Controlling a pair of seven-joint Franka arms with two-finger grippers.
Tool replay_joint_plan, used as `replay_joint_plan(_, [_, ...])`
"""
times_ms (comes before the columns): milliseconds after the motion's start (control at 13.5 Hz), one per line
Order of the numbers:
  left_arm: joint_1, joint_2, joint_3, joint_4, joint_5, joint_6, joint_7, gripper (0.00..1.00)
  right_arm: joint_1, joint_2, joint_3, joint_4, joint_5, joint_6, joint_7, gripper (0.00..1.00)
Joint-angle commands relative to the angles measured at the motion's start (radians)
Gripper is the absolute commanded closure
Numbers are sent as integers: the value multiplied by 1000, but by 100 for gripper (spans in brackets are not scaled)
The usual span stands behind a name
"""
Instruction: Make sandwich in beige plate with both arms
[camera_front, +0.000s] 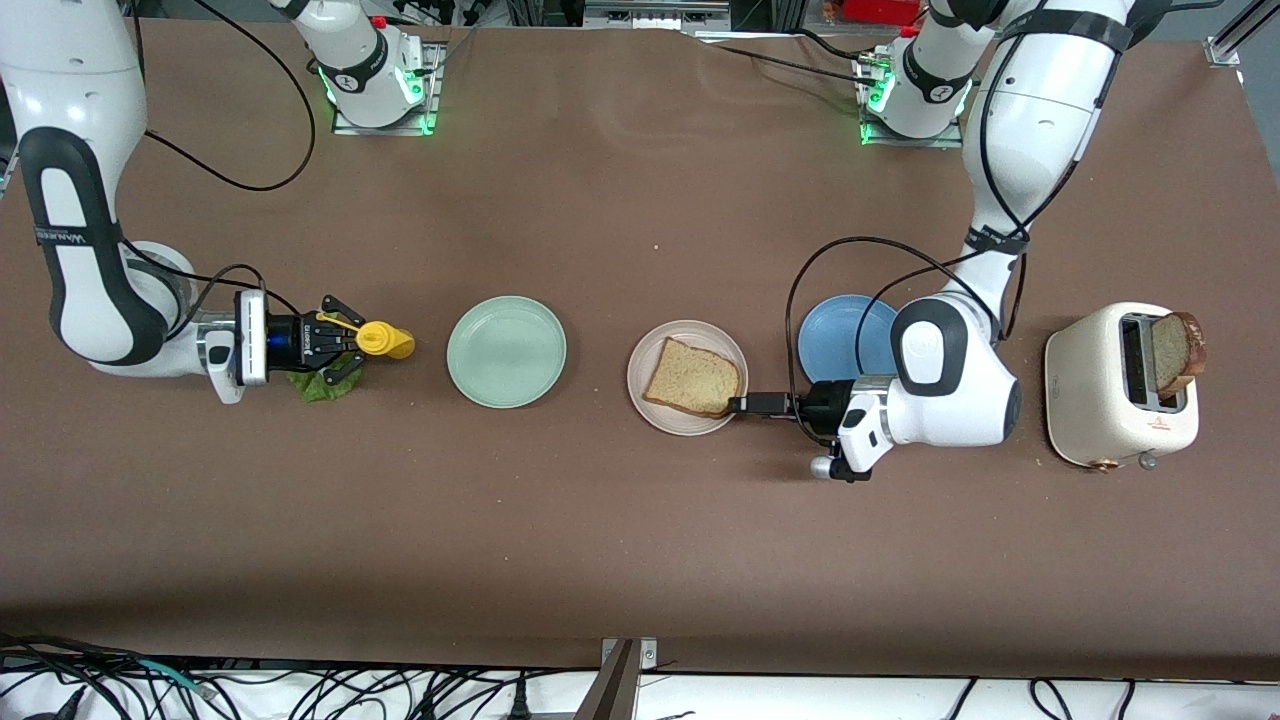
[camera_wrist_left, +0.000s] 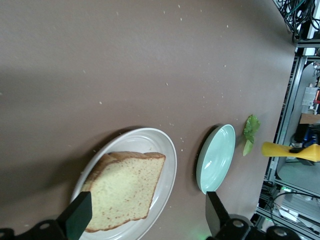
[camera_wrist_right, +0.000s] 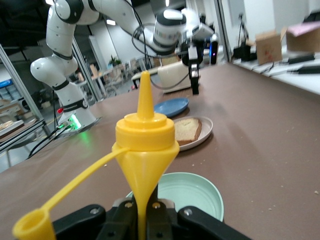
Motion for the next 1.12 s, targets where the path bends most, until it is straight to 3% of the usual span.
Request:
replay_joint_plan(0, [27, -29, 10, -6, 62, -13, -3, 0, 60, -58, -1, 45, -76, 55, 171, 100])
replay_joint_plan(372, [99, -84, 9, -6, 283, -42, -46, 0, 210, -69, 4, 209, -309, 164, 528, 100])
replay_joint_plan(818, [196, -170, 9, -4, 544, -134, -57, 0, 503, -34, -1, 338, -560, 402, 995, 100])
replay_joint_plan(1041, [225, -224, 10, -4, 670, -169, -57, 0, 601, -13, 1, 364, -767, 448, 1179, 100])
